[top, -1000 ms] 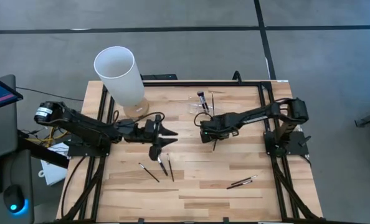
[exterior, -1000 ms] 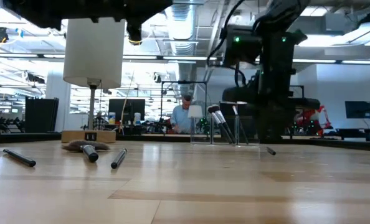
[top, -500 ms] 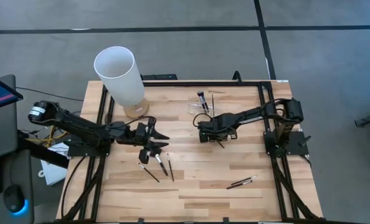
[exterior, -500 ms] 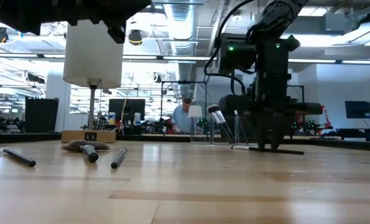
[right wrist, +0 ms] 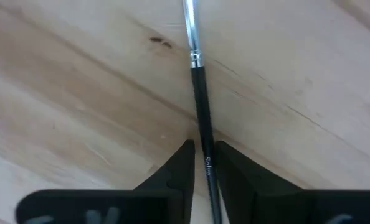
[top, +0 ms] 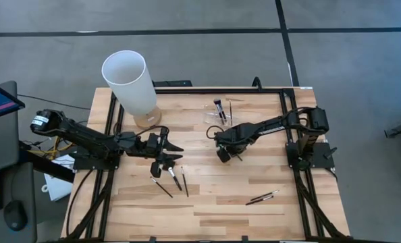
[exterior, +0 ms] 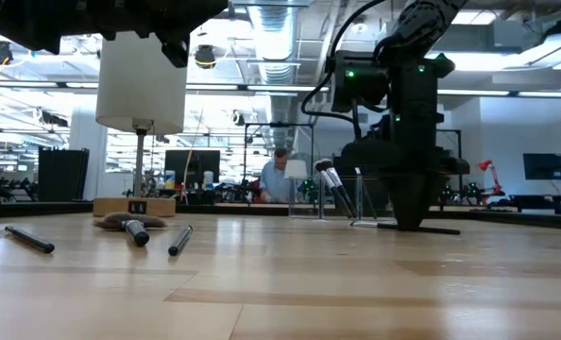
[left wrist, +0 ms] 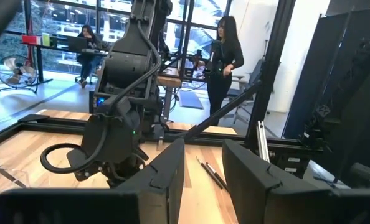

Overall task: Put items in baskets/containers
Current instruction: Put the black eyeshadow brush into the transparent organizer

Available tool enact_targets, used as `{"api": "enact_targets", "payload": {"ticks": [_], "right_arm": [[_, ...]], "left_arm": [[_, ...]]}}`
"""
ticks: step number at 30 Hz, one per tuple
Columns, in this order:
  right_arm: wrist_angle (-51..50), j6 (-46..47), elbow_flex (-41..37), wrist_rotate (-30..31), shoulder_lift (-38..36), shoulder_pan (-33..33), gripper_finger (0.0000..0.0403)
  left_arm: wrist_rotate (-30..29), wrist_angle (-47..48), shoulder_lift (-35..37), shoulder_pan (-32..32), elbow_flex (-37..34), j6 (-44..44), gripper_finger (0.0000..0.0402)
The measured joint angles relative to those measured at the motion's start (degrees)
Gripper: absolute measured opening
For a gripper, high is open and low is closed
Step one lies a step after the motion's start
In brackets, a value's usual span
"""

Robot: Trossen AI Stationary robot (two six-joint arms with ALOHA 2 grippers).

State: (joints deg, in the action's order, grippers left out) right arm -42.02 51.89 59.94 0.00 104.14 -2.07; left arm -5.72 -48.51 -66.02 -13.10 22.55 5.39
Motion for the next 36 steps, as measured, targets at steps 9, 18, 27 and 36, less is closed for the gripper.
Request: {"api": "enact_targets", "payload": {"ticks": [9, 18, 27, 36], "right_arm": [[0.2, -8.2, 0.0, 0.4, 0.0, 0.1, 0.0009], [1.8, -9.3, -0.2, 1.8, -1.3, 0.9, 0.0005], [2.9, -10.4, -0.2, 10.8, -9.3, 3.3, 0.0004], [19.6, -18.6, -4.8, 31.3, -20.5, 3.9, 0.0003]], "left_arm": [[0.0, 0.0, 0.0, 0.0, 0.0, 0.0, 0.0106], [0.0, 0.0, 0.0, 0.0, 0.0, 0.0, 0.0106], [0.0, 0.0, 0.0, 0.0, 0.1, 0.0, 0.0106], [0.0, 0.0, 0.0, 0.0, 0.1, 0.0, 0.0106]]}}
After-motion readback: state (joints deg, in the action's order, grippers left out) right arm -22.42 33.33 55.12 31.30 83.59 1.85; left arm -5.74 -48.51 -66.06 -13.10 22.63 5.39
